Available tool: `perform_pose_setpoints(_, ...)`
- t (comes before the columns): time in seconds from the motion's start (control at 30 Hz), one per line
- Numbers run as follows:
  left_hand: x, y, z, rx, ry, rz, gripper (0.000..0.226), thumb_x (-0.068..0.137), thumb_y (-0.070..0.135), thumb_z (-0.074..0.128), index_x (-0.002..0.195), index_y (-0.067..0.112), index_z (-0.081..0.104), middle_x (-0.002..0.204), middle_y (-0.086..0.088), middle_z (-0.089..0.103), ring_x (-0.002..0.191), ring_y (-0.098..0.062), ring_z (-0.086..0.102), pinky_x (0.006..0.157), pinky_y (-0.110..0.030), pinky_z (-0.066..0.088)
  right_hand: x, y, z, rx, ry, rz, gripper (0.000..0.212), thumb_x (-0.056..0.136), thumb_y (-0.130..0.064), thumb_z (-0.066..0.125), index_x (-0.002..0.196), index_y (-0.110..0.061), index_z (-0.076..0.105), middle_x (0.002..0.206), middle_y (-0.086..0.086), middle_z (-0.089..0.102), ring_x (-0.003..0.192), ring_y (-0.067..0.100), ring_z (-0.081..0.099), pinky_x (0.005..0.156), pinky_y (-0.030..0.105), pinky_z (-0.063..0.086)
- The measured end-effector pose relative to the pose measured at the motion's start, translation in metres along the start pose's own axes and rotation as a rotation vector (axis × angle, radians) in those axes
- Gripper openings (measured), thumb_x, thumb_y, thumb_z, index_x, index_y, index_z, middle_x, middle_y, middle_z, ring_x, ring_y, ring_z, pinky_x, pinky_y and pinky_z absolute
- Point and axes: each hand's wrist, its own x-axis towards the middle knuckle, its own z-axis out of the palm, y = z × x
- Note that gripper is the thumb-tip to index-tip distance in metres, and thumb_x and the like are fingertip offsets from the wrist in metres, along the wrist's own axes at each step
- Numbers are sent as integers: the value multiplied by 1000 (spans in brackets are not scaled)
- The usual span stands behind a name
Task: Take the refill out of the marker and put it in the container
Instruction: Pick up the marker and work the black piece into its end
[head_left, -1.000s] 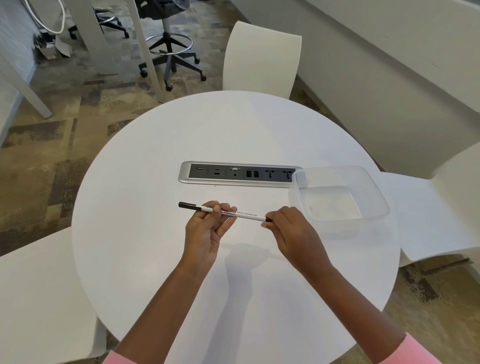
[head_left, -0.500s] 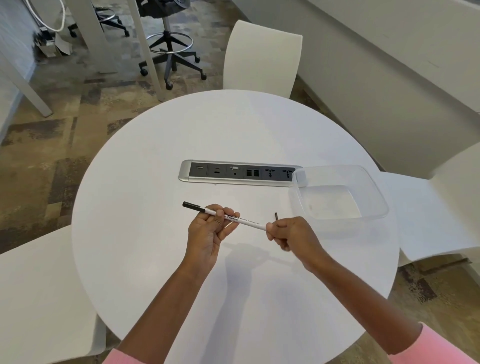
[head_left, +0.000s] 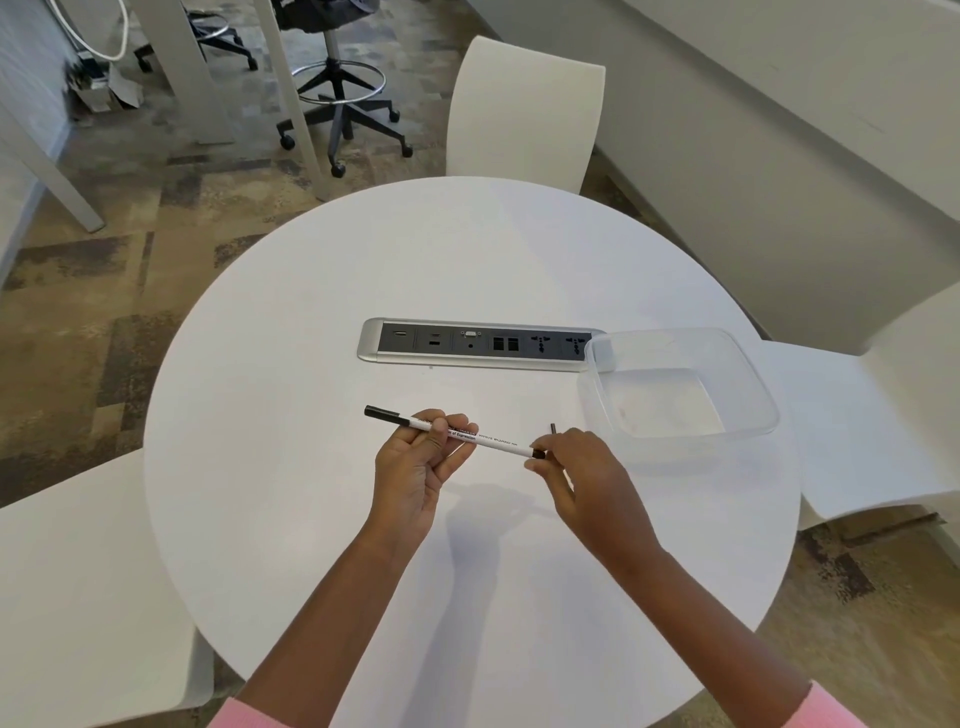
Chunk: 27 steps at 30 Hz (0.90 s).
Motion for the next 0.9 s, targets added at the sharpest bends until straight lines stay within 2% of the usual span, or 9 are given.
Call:
perform_pose_setpoints(0.13, -2, 0, 1, -20, -12, -2, 19, 91, 2, 45, 77, 10, 56, 67, 0, 74, 68, -15, 72, 58, -22, 57, 4, 1, -1, -112, 61, -115, 12, 79, -8, 59, 71, 0, 64, 60, 13, 57, 56, 29, 53, 57, 31, 38)
perform_pose_setpoints(0.23, -3, -1, 2, -4, -21, 11, 20, 92, 2, 44, 76, 10, 54, 65, 0, 73, 67, -15, 72, 58, -22, 57, 7, -1, -3, 14, 23, -48, 14, 79, -6, 56, 69, 2, 64, 59, 15, 56, 58, 28, 49, 57, 23, 32)
perform_pose_setpoints(0.3, -4, -1, 3, 10, -27, 21, 20, 91, 2, 44, 75, 10, 54, 63, 0, 72, 67, -15, 72, 58, -22, 57, 7, -3, -5, 144, -19, 84, 18, 83, -4, 55, 68, -1, 64, 59, 10, 55, 61, 23, 47, 56, 19, 27)
perform_pose_setpoints(0.37, -4, -1, 3, 28, -34, 29, 20, 91, 2, 45, 75, 10, 54, 62, 0, 71, 66, -14, 71, 58, -21, 57, 8, -4, -7, 298, -114, 256, 24, 84, -5, 56, 62, -8, 63, 55, -1, 52, 59, 18, 46, 55, 20, 31)
perform_pose_setpoints(0.47, -5, -1, 3, 64, -47, 36, 21, 91, 2, 45, 73, 11, 53, 61, 1, 70, 66, -13, 71, 56, -21, 56, 15, -4, -14, 546, -290, 523, 39, 85, -9, 56, 47, -19, 58, 37, -10, 47, 44, 8, 42, 50, 21, 33)
perform_pose_setpoints(0.63, -5, -1, 2, 113, -89, 30, 20, 90, 1, 45, 74, 11, 53, 61, 3, 71, 67, -12, 71, 57, -21, 57, 20, 7, -20, 1143, -637, 963, 33, 91, -16, 47, 61, -11, 57, 42, -7, 48, 39, 5, 41, 41, 13, 36)
perform_pose_setpoints(0.7, -4, -1, 1, 120, -83, 23, 19, 90, 1, 45, 75, 10, 53, 62, 3, 71, 68, -12, 71, 58, -21, 57, 15, 10, -14, 1172, -598, 937, 33, 93, -19, 47, 64, -11, 60, 46, -6, 51, 42, 5, 44, 42, 13, 41)
perform_pose_setpoints(0.83, -2, -2, -1, 82, -37, 1, 19, 91, 1, 46, 76, 9, 55, 64, 1, 72, 68, -13, 72, 58, -20, 57, 5, 8, -1, 815, -273, 580, 22, 92, -13, 50, 73, -19, 61, 58, -2, 54, 51, 7, 49, 53, 17, 43)
perform_pose_setpoints(0.9, -1, -2, -2, 59, -20, -4, 19, 91, 1, 46, 76, 9, 55, 64, 1, 73, 68, -13, 72, 58, -20, 57, 0, 8, 0, 643, -138, 411, 14, 87, -9, 57, 79, -21, 60, 65, -6, 56, 58, 3, 51, 60, 14, 43)
